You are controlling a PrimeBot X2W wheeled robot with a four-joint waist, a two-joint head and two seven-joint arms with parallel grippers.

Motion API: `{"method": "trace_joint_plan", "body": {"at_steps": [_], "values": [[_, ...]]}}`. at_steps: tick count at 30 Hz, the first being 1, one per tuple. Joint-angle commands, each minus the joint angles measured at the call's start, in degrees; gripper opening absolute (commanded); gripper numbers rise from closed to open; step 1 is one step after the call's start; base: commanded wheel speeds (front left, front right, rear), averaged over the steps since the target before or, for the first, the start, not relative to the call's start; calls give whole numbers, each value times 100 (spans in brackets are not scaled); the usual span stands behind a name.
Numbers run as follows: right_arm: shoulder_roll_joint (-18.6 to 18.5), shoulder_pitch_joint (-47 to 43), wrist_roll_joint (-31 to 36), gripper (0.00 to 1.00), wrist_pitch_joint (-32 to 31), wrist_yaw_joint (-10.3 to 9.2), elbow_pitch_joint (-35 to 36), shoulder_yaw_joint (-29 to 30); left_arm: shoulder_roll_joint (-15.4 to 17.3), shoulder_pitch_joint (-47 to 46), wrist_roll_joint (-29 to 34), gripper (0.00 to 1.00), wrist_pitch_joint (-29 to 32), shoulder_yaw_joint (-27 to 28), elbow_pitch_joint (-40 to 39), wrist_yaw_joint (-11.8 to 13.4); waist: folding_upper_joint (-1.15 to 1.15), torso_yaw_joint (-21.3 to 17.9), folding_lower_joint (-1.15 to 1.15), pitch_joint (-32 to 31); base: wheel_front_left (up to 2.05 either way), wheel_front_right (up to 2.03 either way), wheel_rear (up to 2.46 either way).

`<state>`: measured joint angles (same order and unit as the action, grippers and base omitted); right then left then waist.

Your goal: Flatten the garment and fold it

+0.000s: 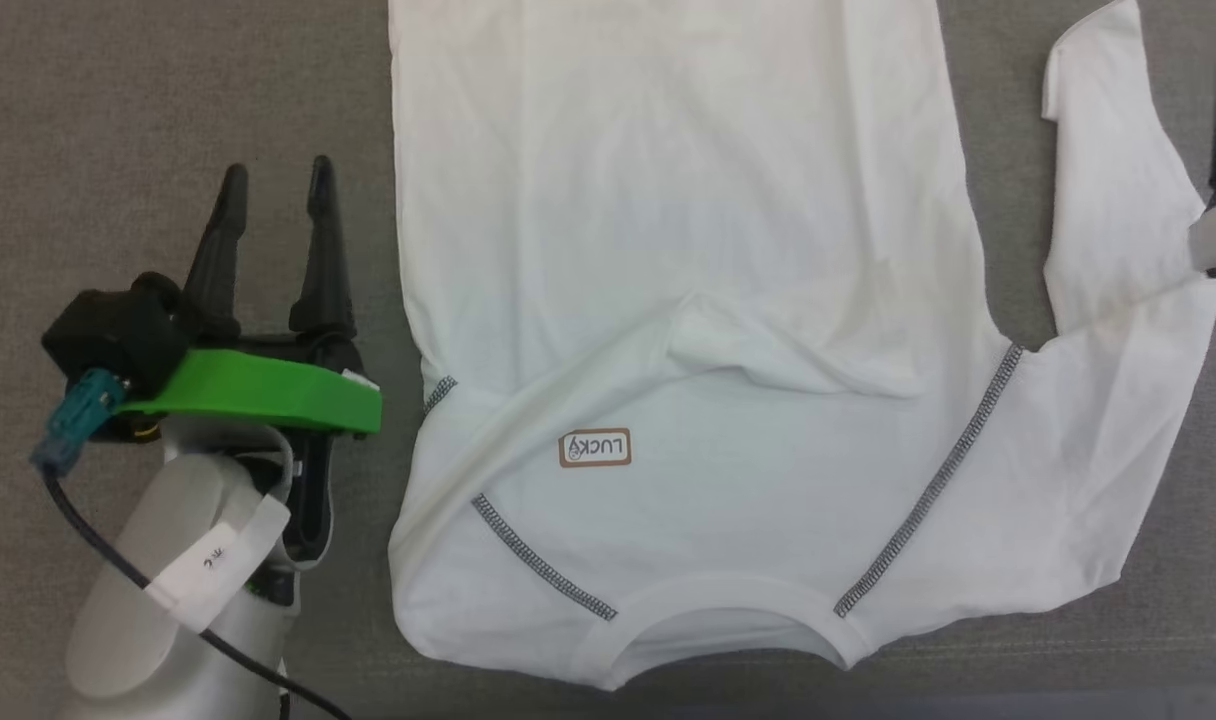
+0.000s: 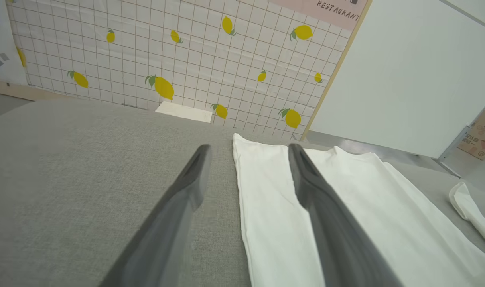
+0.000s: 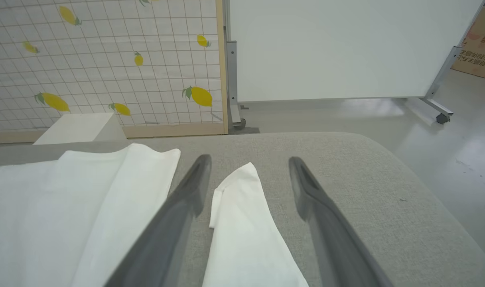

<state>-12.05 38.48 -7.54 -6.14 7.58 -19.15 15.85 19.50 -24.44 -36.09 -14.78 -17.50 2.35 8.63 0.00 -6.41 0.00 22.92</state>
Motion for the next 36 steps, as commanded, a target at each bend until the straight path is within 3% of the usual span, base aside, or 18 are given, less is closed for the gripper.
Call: {"method": "trace_joint_plan", "body": {"at_steps": [1,11,23,24,26,30,36], "values": [[-86,235,54,100,-73,-9,-218,98,-73,131,126,100,-21,129,-135,-58,0,282,0,375,0,0,0],[-468,1552,559,100,-794,-9,-1438,1010,-452,245,614,100,-21,770,-630,-416,0,762,0,1216,0,0,0],[-647,2146,1279,100,-2096,-9,-1612,1363,-734,213,881,100,-21,1129,-839,-724,0,985,0,1709,0,0,0],[-644,2166,1313,79,-2277,-9,-1615,1388,-754,214,893,100,-21,1161,-838,-743,0,986,0,1722,0,0,0],[-616,2187,1356,1,-2594,-9,-1583,1430,-783,224,922,100,-21,1210,-845,-771,0,977,0,1738,0,0,0],[-569,2126,1420,0,-2874,-9,-1338,1443,-830,256,970,100,-21,1269,-823,-822,0,947,0,1717,0,0,0],[-537,1850,1235,0,-2619,-9,-837,1436,-885,277,1017,100,-21,1296,-655,-901,0,891,0,1472,0,0,0]]}}
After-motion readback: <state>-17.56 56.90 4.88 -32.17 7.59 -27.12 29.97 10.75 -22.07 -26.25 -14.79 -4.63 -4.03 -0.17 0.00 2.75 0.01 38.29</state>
